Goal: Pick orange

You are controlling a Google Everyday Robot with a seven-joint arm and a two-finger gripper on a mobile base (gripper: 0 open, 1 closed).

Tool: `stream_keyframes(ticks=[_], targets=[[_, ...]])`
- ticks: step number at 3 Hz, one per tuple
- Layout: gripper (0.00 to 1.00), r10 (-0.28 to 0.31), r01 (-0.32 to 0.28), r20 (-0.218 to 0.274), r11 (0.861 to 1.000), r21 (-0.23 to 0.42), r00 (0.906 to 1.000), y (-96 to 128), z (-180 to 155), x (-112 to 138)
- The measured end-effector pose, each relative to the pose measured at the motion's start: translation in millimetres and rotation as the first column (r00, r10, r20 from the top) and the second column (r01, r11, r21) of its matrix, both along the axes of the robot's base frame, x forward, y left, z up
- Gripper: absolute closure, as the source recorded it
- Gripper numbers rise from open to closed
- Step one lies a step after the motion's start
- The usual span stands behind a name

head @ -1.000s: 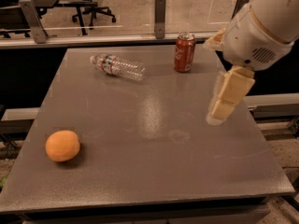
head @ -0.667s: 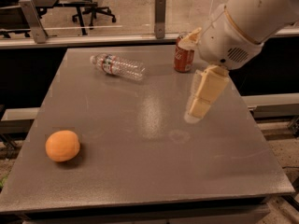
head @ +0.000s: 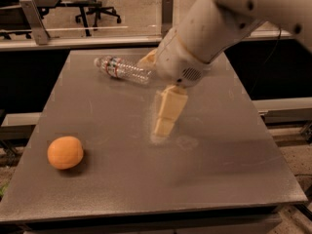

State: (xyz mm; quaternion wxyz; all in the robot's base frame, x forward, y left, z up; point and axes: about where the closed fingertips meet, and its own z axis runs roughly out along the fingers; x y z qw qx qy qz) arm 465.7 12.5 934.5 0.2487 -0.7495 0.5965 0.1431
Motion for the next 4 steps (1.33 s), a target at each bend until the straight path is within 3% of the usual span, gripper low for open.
stream_keyframes(ticks=[2,4], targets=[[0.00,0.135,-0.136,-0.024,0.991,-0.015,0.9905,59.1,-34.6,-9.8],[0.00,0.231,-0.233,-0.058,0.972,-0.037,0.9712,112.2,-64.9,-21.4]])
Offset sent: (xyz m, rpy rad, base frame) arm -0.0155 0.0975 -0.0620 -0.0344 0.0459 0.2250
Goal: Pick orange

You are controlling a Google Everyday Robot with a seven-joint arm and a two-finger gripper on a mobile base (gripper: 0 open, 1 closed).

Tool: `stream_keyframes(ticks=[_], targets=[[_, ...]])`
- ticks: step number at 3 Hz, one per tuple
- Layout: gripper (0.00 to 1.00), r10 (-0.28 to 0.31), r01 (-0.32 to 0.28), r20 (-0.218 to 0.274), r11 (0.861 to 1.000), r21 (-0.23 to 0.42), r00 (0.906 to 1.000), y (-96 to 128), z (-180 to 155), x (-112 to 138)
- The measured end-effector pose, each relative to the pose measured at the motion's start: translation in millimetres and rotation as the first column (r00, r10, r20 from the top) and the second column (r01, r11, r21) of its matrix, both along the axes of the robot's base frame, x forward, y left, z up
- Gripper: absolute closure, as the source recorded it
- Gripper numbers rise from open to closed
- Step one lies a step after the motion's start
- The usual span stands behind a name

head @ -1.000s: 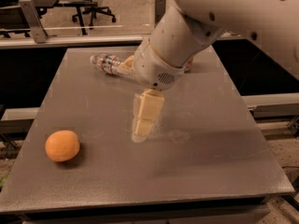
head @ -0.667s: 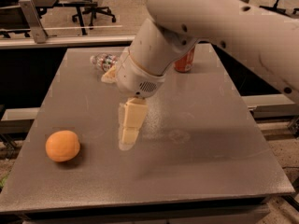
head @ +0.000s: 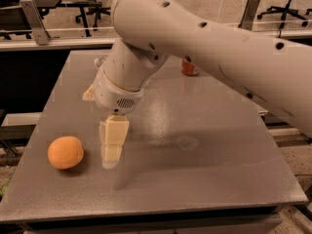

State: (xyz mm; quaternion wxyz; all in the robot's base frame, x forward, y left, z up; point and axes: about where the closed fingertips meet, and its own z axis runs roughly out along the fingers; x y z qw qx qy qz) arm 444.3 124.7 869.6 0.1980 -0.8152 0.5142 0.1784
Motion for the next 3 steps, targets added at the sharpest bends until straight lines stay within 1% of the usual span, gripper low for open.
stream_keyframes(ticks=[1,3], targets=[[0.00,0.054,-0.054,-0.012,0.999,-0.005,0.9985,28.1,-7.8,-11.0],[0.00,0.111,-0.111,-0.023,0.994,-0.017,0.9936,52.8,-13.3,-27.2]])
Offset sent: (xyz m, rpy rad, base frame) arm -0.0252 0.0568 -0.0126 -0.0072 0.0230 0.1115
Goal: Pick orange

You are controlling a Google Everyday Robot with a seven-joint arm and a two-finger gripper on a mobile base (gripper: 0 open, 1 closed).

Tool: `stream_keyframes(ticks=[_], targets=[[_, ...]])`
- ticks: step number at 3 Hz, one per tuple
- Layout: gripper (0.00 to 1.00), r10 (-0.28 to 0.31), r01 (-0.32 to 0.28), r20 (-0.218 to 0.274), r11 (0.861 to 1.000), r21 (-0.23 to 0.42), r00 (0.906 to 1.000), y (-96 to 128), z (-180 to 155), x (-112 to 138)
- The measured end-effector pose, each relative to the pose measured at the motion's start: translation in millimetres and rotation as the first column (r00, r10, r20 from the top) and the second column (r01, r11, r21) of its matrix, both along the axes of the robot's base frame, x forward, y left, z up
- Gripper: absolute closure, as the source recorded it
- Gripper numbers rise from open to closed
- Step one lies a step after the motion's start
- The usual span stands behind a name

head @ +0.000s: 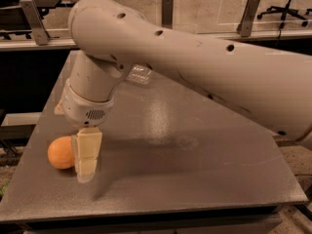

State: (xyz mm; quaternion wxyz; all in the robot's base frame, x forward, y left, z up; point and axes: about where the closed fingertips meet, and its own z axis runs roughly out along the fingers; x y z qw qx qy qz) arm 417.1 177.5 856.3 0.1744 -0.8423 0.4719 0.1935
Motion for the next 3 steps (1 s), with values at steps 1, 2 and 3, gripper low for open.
stream_keyframes(ticks=[1,2,3], targets=[[0.00,0.019,-0.019,-0.009,1.000,-0.014,0.9998,8.4,-5.3,-6.4],[0.26,0.028,-0.028,-0.018,0.999,-0.030,0.9995,14.0,-10.9,-7.9],[0.49,0.028,-0.028,-0.019,0.999,-0.034,0.9994,13.9,-12.4,-6.4]])
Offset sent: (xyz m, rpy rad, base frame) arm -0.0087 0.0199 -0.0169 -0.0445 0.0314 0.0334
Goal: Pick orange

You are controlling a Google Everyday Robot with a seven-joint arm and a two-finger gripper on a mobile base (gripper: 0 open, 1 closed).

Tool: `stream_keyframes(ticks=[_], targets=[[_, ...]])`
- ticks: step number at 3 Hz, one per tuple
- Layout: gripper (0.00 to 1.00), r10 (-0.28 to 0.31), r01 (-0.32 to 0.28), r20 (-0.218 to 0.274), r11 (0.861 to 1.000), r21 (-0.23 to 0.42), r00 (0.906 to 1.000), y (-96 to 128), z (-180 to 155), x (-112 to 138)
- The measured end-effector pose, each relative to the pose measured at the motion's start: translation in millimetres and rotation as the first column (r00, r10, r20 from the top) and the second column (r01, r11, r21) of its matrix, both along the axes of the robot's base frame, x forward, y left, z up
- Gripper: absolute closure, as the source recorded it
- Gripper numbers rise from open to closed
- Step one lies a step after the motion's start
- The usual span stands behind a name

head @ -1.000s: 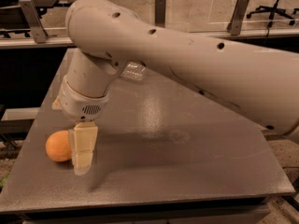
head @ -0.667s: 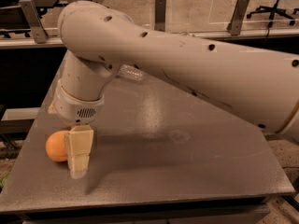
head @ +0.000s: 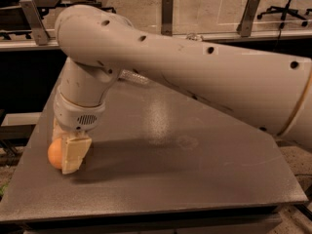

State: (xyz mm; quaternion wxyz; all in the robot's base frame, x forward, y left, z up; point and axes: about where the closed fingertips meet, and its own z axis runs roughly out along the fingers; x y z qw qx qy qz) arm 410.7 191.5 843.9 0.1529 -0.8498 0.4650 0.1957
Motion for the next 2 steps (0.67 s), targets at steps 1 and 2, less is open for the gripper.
stream_keyframes(ticks=[1,2], targets=[[0.80,-0.009,0.009,-0.010,1.000,0.016,0.9999,-10.4,10.9,9.2],[1.00,-0.013,0.014,-0.021,0.999,0.036,0.9997,-19.1,28.9,20.7]])
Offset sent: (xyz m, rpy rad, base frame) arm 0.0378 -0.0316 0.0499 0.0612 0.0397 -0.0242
